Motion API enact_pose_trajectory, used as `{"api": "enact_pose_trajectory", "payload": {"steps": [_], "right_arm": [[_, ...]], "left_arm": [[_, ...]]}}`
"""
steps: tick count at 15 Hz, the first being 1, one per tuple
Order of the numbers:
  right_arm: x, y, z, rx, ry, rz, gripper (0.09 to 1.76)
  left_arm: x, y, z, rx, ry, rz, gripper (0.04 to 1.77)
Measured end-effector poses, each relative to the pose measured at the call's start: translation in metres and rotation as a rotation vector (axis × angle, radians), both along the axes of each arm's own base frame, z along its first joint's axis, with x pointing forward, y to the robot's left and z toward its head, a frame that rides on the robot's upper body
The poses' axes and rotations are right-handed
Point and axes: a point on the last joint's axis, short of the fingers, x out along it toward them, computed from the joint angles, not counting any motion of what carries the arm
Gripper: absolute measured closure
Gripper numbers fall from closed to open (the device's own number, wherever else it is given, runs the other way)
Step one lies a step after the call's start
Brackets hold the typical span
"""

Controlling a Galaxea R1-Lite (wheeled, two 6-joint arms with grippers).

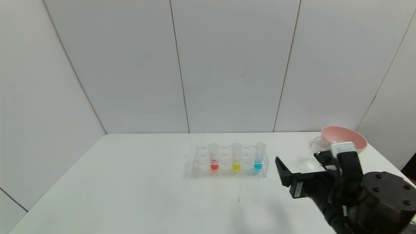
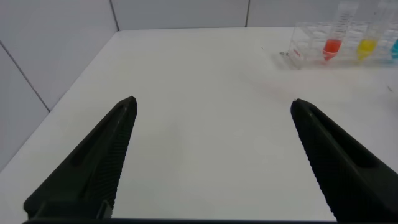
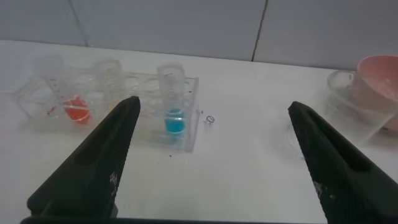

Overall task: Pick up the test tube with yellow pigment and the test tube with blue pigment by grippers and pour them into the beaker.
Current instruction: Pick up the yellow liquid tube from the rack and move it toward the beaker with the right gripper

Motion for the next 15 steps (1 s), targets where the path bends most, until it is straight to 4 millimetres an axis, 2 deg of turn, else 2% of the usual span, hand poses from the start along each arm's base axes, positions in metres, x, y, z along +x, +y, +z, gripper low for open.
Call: {"api": "enact_pose_trajectory", "payload": {"steps": [4,8,11,15], "right_arm": [[-0.005,0.062,-0.013,0.0,-0.004,0.085,0.14],[-0.012,0.106,-0.024,0.0,-0.011,0.132,0.14],[-0.01,0.122,-0.031,-0.013,-0.003,0.143,0.14],[0.0,0.131,-0.036,-0.011,-0.006,0.114,0.14]], "left_arm": [[0.0,0.0,0.0,0.0,0.0,0.0,0.05],[0.0,0.0,0.0,0.0,0.0,0.0,0.05],[0.0,0.0,0.0,0.0,0.0,0.0,0.05],[0.0,0.0,0.0,0.0,0.0,0.0,0.05]]}}
